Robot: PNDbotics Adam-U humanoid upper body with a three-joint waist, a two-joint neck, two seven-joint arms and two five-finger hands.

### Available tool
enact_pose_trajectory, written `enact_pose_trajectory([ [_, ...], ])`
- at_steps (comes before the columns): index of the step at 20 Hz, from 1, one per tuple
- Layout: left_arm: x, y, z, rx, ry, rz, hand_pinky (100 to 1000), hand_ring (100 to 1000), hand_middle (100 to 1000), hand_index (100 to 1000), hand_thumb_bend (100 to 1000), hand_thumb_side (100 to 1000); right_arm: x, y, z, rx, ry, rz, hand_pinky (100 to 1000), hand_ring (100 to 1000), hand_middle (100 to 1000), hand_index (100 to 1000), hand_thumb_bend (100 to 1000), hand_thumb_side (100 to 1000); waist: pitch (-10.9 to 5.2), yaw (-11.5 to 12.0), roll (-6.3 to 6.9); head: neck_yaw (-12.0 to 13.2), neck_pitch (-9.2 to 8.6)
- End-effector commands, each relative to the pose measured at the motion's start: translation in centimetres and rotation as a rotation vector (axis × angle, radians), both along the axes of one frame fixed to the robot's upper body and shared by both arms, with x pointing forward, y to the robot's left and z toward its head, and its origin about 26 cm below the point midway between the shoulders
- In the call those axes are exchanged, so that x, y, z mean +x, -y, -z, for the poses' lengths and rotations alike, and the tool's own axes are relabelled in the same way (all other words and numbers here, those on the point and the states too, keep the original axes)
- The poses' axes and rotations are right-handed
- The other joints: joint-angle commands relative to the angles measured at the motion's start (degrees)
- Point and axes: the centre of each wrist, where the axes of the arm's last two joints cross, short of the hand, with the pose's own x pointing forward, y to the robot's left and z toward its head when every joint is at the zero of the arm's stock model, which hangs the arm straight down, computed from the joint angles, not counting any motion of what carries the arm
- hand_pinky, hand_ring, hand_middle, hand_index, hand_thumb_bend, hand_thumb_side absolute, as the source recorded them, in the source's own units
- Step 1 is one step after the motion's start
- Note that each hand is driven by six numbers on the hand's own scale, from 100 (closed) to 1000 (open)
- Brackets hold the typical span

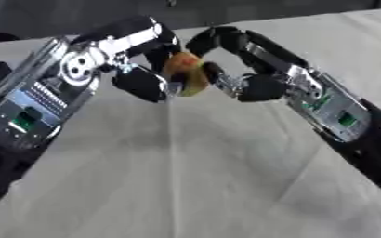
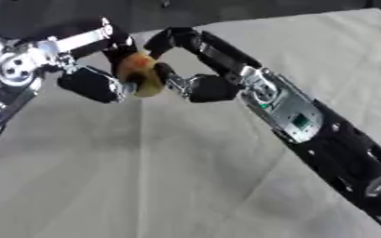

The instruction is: Pick up the objects with one hand, pass them to the other hand, and then place them into the box on the other side of the table.

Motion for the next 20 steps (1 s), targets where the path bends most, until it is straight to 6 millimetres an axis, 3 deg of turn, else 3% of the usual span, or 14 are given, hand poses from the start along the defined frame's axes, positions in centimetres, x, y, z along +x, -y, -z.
enact_pose_trajectory([
  [1, 0.0, -0.8, -1.4, -0.033, 0.032, -0.023, 712, 453, 333, 369, 100, 133, 0.0, 0.3, -0.7, -0.015, 0.03, 0.009, 944, 843, 797, 898, 100, 618, -0.3, 0.0, 0.04, 0.2, -0.07],
  [7, 0.0, -2.3, -2.4, -0.066, 0.058, -0.049, 712, 453, 332, 368, 100, 120, 0.0, 0.7, -0.5, -0.017, 0.023, 0.043, 945, 848, 803, 898, 100, 615, -0.65, 0.1, 0.27, 0.4, 0.17],
  [12, 0.3, -4.7, -3.6, -0.08, 0.094, -0.099, 722, 457, 337, 373, 100, 104, 0.1, 1.2, -0.3, -0.026, 0.012, 0.08, 946, 849, 805, 898, 100, 612, -1.05, 0.1, 0.57, 1.0, 0.44],
  [20, 2.0, -12.4, -4.8, -0.14, 0.139, -0.294, 727, 459, 338, 376, 100, 100, -0.2, 1.6, -0.3, -0.027, 0.015, 0.103, 947, 850, 806, 897, 100, 603, -1.22, -0.1, 0.6, 2.7, 0.78],
])
